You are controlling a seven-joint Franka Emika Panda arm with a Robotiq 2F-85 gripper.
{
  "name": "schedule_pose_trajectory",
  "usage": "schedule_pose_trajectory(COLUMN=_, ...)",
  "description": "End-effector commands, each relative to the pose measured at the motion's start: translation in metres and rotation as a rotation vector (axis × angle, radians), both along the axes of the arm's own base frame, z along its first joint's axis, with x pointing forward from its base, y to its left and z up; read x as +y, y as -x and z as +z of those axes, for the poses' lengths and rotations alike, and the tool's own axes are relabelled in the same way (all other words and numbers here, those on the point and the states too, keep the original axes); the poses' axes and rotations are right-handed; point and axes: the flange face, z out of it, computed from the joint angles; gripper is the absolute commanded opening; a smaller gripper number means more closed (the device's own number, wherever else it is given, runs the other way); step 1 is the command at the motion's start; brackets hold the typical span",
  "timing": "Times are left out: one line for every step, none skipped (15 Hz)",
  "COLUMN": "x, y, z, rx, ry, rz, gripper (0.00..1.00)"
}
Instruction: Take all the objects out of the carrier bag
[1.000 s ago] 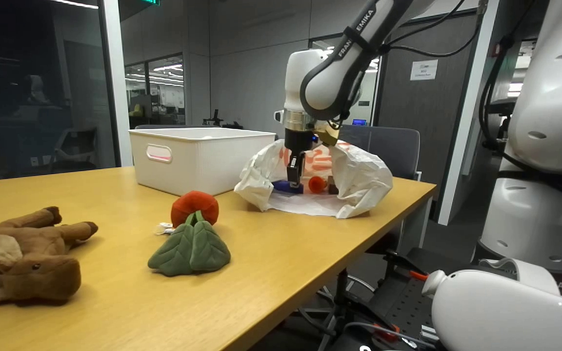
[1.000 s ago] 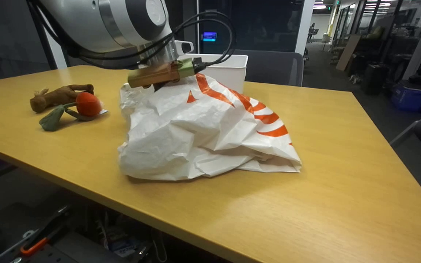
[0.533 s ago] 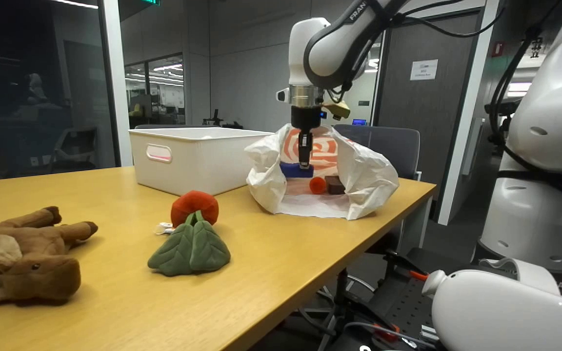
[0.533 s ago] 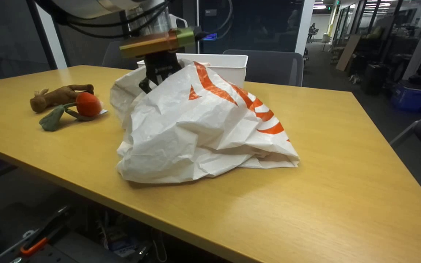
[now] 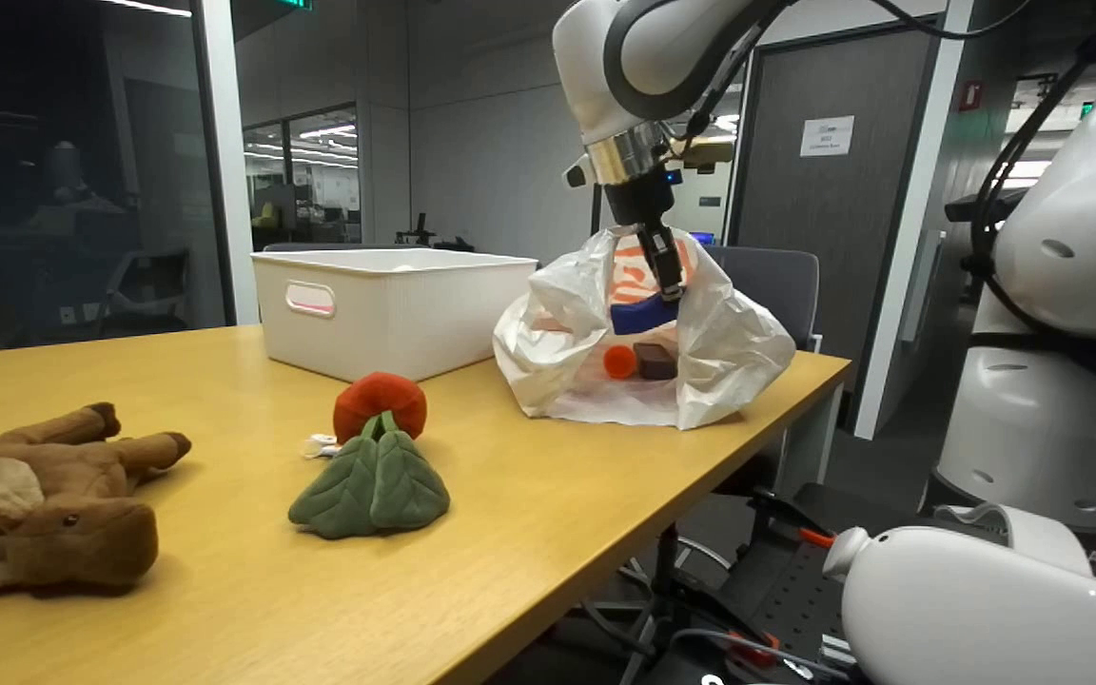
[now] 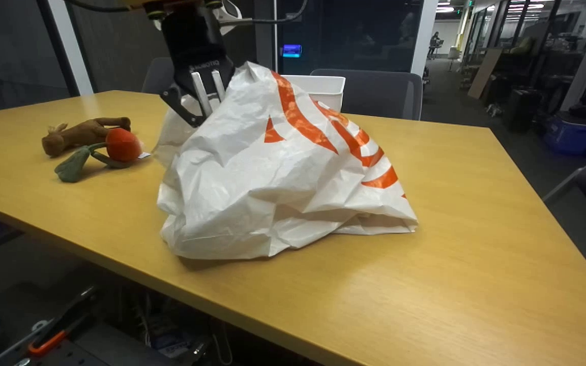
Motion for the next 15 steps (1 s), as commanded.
schedule_pose_trajectory(x=0.004, y=0.008, z=0.027, rx=0.146, ry=-0.137, rz=0.072, gripper=0.05)
schedule_pose_trajectory(x=0.004, y=0.009, z=0.033, rx=0.173, ry=-0.181, rz=0.095, gripper=0.05)
schedule_pose_trajectory(x=0.005, y=0.010, z=0.037, rx=0.190, ry=-0.227, rz=0.123, gripper=0.05)
schedule_pose_trajectory(x=0.006, y=0.010, z=0.039, rx=0.208, ry=-0.273, rz=0.146, gripper=0.05)
schedule_pose_trajectory(x=0.008, y=0.010, z=0.042, rx=0.222, ry=-0.318, rz=0.174, gripper=0.05)
schedule_pose_trajectory(x=0.012, y=0.011, z=0.044, rx=0.230, ry=-0.363, rz=0.203, gripper=0.05)
schedule_pose_trajectory(x=0.019, y=0.013, z=0.045, rx=0.222, ry=-0.407, rz=0.236, gripper=0.04)
schedule_pose_trajectory(x=0.028, y=0.014, z=0.046, rx=0.206, ry=-0.451, rz=0.267, gripper=0.04)
schedule_pose_trajectory(x=0.038, y=0.015, z=0.046, rx=0.200, ry=-0.494, rz=0.294, gripper=0.04)
schedule_pose_trajectory(x=0.052, y=0.016, z=0.045, rx=0.177, ry=-0.536, rz=0.313, gripper=0.04)
schedule_pose_trajectory(x=0.066, y=0.017, z=0.046, rx=0.153, ry=-0.578, rz=0.330, gripper=0.04)
schedule_pose_trajectory(x=0.082, y=0.017, z=0.048, rx=0.119, ry=-0.608, rz=0.352, gripper=0.04)
schedule_pose_trajectory(x=0.097, y=0.017, z=0.052, rx=0.085, ry=-0.635, rz=0.375, gripper=0.04)
schedule_pose_trajectory(x=0.111, y=0.016, z=0.056, rx=0.047, ry=-0.658, rz=0.398, gripper=0.04)
schedule_pose_trajectory(x=0.129, y=0.014, z=0.059, rx=0.004, ry=-0.670, rz=0.423, gripper=0.04)
